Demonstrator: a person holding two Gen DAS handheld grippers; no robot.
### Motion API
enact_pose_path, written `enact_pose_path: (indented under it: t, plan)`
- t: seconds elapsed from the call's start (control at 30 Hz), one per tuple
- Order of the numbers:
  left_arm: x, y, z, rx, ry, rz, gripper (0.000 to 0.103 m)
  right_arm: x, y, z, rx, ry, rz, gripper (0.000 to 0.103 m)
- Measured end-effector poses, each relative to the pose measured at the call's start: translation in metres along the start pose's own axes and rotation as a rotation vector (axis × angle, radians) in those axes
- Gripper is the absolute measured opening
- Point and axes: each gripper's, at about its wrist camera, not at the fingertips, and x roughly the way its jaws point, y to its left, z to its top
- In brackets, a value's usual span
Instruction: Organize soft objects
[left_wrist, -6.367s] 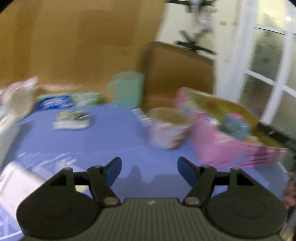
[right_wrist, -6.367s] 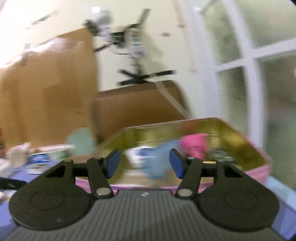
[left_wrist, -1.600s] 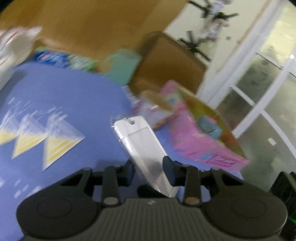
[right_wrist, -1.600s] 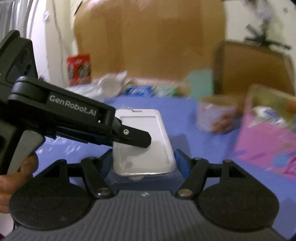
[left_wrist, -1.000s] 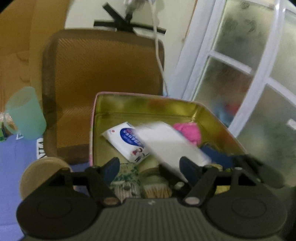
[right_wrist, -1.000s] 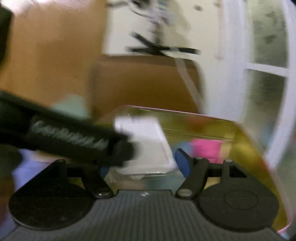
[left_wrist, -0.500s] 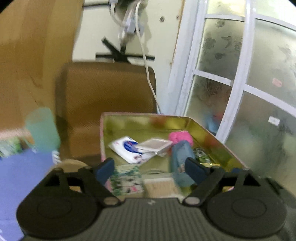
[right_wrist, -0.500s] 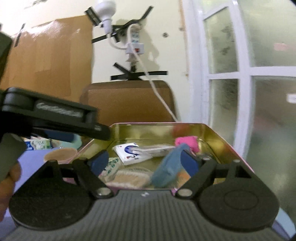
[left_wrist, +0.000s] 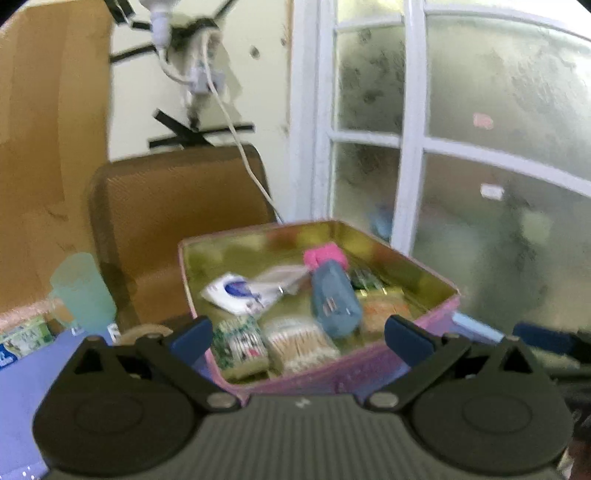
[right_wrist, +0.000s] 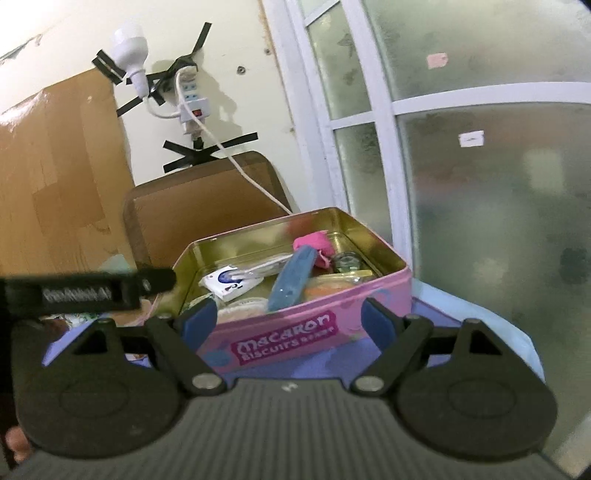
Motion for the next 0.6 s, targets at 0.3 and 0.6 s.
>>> enact_pose_path:
  t: [0.3,0.6]
  plan:
    - [-0.010,-0.002,-0.005,0.016,-0.023,0.036,0.103,0.003,0.001,0.014,0.064,0.008,0.026,0.089]
    - [-0.005,-0.009,-0.010,0.041,0.019,0.029,0.103,-0.004,-0.007,0.015,0.092,0.005,0.030,0.091]
